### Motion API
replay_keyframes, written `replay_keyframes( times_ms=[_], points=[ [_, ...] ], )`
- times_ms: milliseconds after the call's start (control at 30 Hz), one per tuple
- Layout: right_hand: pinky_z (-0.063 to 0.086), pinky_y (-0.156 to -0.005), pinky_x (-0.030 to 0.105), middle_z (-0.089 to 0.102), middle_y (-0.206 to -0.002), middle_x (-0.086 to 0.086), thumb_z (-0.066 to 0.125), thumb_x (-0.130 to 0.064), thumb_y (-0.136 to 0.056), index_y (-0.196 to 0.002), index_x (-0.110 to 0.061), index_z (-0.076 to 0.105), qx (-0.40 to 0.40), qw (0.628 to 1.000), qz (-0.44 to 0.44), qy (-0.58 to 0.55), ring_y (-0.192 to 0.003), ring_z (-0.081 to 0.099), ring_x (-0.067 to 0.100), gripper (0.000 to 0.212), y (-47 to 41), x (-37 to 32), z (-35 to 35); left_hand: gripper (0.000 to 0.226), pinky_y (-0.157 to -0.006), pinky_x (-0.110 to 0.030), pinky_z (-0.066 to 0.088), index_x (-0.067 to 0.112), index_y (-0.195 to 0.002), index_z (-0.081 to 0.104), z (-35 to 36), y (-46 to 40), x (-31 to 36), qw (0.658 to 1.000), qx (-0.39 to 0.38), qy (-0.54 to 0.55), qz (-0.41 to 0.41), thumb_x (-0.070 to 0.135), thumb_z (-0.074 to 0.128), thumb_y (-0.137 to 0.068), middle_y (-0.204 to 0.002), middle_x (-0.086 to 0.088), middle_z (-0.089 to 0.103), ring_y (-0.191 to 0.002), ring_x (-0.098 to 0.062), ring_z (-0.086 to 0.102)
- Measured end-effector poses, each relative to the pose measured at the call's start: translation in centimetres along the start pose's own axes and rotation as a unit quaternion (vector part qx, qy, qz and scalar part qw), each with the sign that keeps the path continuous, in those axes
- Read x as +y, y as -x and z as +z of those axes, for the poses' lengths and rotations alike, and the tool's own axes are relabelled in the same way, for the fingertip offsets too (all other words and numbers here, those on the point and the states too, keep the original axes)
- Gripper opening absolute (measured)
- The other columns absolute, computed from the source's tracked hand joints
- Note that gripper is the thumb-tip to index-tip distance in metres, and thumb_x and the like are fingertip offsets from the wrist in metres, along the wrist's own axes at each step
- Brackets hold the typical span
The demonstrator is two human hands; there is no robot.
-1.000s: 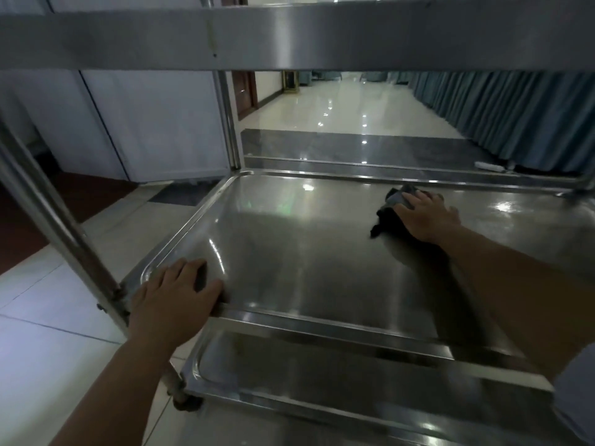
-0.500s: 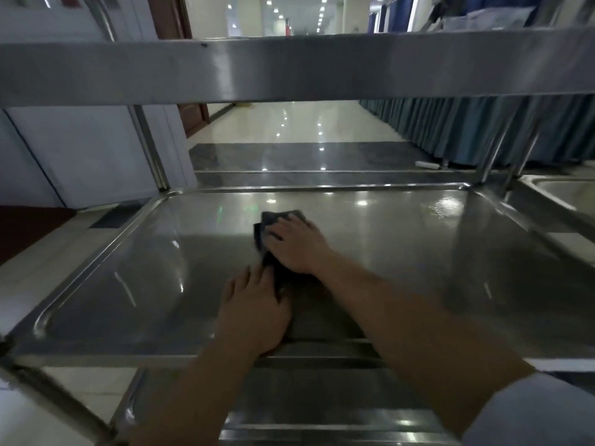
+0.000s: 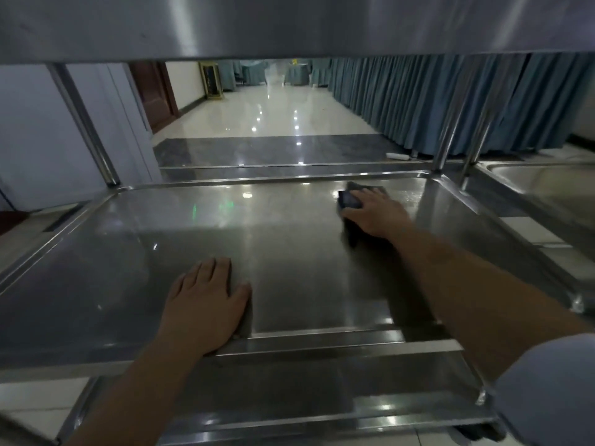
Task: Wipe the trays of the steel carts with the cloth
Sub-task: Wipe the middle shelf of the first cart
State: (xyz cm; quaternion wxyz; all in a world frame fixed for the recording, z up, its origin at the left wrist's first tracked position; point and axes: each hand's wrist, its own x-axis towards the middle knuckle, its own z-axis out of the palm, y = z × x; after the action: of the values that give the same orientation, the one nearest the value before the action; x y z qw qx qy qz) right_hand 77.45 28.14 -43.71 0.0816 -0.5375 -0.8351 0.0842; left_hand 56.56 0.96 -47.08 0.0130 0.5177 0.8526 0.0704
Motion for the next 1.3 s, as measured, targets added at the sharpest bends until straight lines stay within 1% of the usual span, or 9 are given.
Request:
replay_keyframes(
  times_ms=[167,267,367,467,567,700,867,967,1300],
  points=[
    [0.019,-0.121,0.051,0.028,-0.162,0.005,0.034,-0.073,-0.083,-0.150,-0.028,0.038,0.019,0.987,0.158,0.033,-0.150,0.020,0.028,0.081,1.5,13.8,-3.2,0.074,-0.122,-0.039,0.015,0.025,-0.155,0.023,-0.1,-0.1,0.4,1.000,-0.012,-0.007,0.001,0.064,0.014,-0.092,-0.163,-0.004,0.023,-0.149,-0.024,0.021],
    [0.010,-0.122,0.053,0.011,-0.167,0.001,0.036,-0.064,-0.094,-0.158,-0.027,0.021,0.006,0.981,0.193,0.034,-0.154,0.001,0.022,0.075,2.2,14.8,-3.4,0.083,-0.120,-0.043,0.020,0.022,-0.150,0.031,-0.3,-0.1,1.0,1.000,-0.012,0.009,-0.012,0.062,0.011,-0.080,-0.158,-0.009,0.031,-0.147,-0.027,0.025],
    [0.009,-0.122,0.055,0.008,-0.168,0.006,0.034,-0.062,-0.094,-0.159,-0.024,0.018,-0.012,0.975,0.216,0.045,-0.154,-0.001,0.028,0.076,2.3,11.8,-2.9,0.067,-0.118,-0.048,0.020,0.017,-0.148,0.031,-0.5,0.1,2.9,0.999,-0.018,-0.010,-0.044,0.054,0.021,-0.093,-0.155,-0.017,0.031,-0.145,-0.034,0.026],
    [0.012,-0.122,0.054,0.013,-0.167,0.007,0.030,-0.063,-0.094,-0.158,-0.026,0.019,-0.014,0.988,0.130,0.080,-0.153,0.006,0.029,0.075,3.5,7.3,-1.7,0.061,-0.121,-0.052,0.005,0.034,-0.152,0.021,-0.2,-0.4,4.4,0.999,-0.034,-0.001,-0.020,0.060,0.026,-0.097,-0.163,-0.012,0.015,-0.151,-0.032,0.007],
    [0.009,-0.124,0.045,0.006,-0.168,-0.002,0.037,-0.058,-0.099,-0.159,-0.035,0.014,-0.033,0.994,-0.072,0.073,-0.155,0.000,0.019,0.069,6.7,3.9,-0.3,0.067,-0.121,-0.050,-0.007,0.047,-0.153,0.011,-0.4,-0.9,5.1,0.999,-0.018,0.022,0.028,0.072,0.025,-0.092,-0.167,0.002,-0.004,-0.153,-0.024,-0.008],
    [0.006,-0.121,0.035,0.009,-0.166,-0.015,0.051,-0.051,-0.099,-0.156,-0.042,0.019,-0.077,0.978,-0.194,-0.016,-0.153,-0.002,0.006,0.066,9.0,5.3,-1.0,0.076,-0.123,-0.047,0.001,0.052,-0.151,0.006,-0.3,-0.6,6.5,0.995,-0.036,0.029,0.091,0.081,0.008,-0.081,-0.166,0.011,-0.001,-0.154,-0.019,-0.003],
    [0.012,-0.123,0.046,0.008,-0.168,-0.008,0.039,-0.066,-0.093,-0.158,-0.037,0.018,-0.023,0.999,-0.013,0.043,-0.154,0.002,0.014,0.075,5.9,9.4,-1.2,0.090,-0.122,-0.041,0.002,0.058,-0.149,-0.004,0.4,-0.5,6.8,0.988,-0.047,-0.017,0.149,0.078,-0.016,-0.062,-0.166,0.015,-0.004,-0.154,-0.016,-0.003],
    [0.010,-0.124,0.047,0.013,-0.168,0.000,0.034,-0.068,-0.092,-0.158,-0.030,0.021,0.006,0.993,0.102,0.054,-0.154,0.007,0.024,0.077,2.9,12.2,-1.8,0.102,-0.123,-0.039,-0.002,0.062,-0.146,-0.009,0.4,-0.3,6.7,0.984,-0.047,-0.019,0.173,0.093,-0.025,-0.050,-0.166,0.015,-0.007,-0.153,-0.011,-0.008],
    [0.008,-0.122,0.058,0.008,-0.168,0.004,0.034,-0.069,-0.093,-0.160,-0.028,0.014,-0.029,0.984,0.174,0.036,-0.154,-0.001,0.029,0.081,-7.0,12.6,-2.9,0.086,-0.119,-0.026,-0.015,0.079,-0.128,-0.006,-0.2,0.1,6.9,0.977,-0.060,0.021,0.203,0.095,-0.026,-0.046,-0.162,0.023,-0.016,-0.146,0.005,-0.021]
  ],
)
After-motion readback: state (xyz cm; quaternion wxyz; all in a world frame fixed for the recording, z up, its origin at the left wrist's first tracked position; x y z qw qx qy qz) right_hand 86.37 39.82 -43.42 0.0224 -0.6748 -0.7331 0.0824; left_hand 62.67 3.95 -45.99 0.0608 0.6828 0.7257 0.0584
